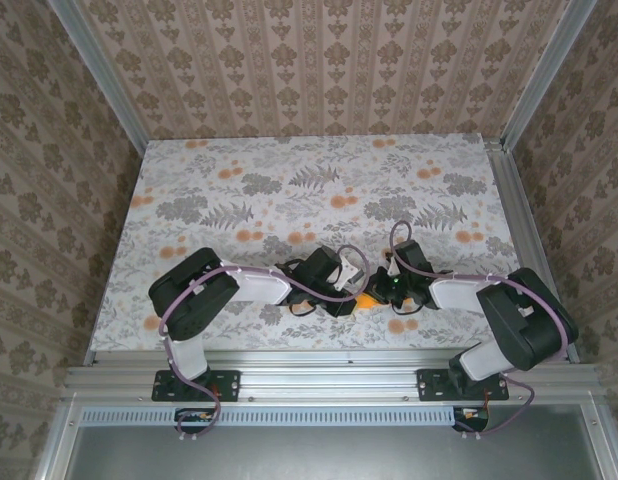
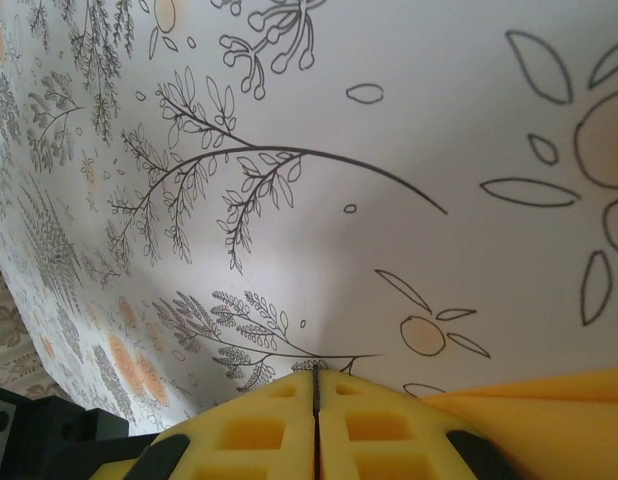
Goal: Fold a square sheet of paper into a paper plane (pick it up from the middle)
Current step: Perform the fifth fold on the wing at the bottom-center of the table.
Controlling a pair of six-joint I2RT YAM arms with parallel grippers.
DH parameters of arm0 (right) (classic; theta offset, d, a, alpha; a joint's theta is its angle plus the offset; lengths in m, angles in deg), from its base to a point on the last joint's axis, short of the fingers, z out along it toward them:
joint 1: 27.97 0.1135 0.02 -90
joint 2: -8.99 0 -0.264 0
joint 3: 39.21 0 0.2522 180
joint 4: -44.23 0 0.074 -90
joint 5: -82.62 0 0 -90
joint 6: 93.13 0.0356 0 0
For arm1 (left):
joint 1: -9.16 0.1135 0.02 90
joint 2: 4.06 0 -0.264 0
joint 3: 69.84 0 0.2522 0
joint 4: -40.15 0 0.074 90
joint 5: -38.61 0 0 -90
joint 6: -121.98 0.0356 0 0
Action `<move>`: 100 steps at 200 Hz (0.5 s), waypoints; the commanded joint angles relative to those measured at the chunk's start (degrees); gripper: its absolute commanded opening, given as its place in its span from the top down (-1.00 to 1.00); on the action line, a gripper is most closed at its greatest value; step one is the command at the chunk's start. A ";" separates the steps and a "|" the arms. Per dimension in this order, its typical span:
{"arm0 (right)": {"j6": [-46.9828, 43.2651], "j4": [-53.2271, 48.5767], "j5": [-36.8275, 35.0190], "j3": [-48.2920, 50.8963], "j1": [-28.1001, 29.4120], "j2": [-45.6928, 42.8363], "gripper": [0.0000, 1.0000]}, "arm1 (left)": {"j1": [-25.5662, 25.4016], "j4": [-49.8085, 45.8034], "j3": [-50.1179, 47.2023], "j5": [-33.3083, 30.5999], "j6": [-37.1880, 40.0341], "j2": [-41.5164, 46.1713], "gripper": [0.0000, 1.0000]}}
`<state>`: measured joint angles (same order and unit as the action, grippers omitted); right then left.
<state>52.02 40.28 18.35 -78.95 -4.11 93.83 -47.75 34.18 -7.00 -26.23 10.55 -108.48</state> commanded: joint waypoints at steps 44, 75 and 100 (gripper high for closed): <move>-7.08 -8.07 -9.01 0.62 -1.99 -1.15 0.81 | 1.52 -6.93 -3.11 -6.35 0.78 -2.76 1.00; -8.72 -9.13 -9.27 1.23 -4.74 -2.13 0.81 | 1.95 -6.91 -3.68 -5.51 1.12 -3.02 1.00; -8.58 -7.46 -7.54 1.52 -5.89 -1.57 0.82 | 2.25 -7.35 -3.83 -4.89 1.48 -2.98 1.00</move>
<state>45.29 36.95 14.14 -78.99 -8.86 91.53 -47.35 35.25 -7.74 -25.42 10.60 -108.48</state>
